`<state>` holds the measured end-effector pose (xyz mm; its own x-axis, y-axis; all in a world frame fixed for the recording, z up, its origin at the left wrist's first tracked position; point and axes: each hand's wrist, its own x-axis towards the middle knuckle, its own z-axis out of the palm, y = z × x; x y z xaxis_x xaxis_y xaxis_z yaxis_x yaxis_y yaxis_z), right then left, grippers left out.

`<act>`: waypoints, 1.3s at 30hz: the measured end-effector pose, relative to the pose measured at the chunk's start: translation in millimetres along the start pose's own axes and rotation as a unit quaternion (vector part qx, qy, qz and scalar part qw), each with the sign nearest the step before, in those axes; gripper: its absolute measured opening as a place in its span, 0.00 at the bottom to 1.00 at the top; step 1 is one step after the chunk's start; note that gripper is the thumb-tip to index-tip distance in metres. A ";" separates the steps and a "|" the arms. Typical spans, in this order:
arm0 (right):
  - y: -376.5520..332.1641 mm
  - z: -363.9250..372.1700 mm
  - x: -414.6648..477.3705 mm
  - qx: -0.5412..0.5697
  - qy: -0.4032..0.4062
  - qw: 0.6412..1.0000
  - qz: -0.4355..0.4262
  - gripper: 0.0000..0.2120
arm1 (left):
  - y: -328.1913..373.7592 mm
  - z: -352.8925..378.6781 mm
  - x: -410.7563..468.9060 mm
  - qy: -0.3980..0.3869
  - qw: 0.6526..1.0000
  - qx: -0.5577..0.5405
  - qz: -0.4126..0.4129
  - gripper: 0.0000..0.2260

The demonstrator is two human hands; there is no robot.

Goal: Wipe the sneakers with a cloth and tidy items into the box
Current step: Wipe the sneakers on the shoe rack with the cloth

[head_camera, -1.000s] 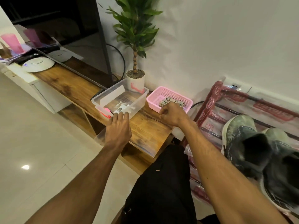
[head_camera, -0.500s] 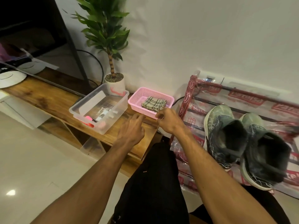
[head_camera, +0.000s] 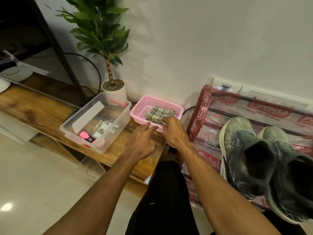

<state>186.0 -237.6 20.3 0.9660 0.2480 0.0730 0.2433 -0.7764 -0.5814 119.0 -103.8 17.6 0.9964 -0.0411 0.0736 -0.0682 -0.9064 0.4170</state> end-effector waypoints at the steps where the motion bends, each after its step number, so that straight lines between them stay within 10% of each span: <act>1: -0.5 0.8 6.8 -0.007 0.006 1.000 0.000 0.17 | -3.5 2.6 4.1 -0.005 1.000 0.006 0.004 0.30; 14: 3.8 17.8 82.6 -0.159 -0.153 0.974 0.042 0.18 | -18.7 17.7 32.6 -0.051 0.992 0.089 0.078 0.30; 28: 5.6 27.0 101.5 -0.355 -0.145 0.922 -0.048 0.15 | -20.4 21.5 34.1 -0.030 0.995 0.078 0.059 0.28; 39: -16.8 -19.6 82.7 -0.027 0.013 0.997 0.064 0.15 | 3.3 10.4 38.1 -0.065 0.991 0.111 0.018 0.27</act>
<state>263.5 -215.4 51.9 0.9913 0.1294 0.0226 0.1209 -0.8314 -0.5423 157.2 -112.7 12.3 0.9924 -0.1171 -0.0391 -0.1067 -0.9729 0.2051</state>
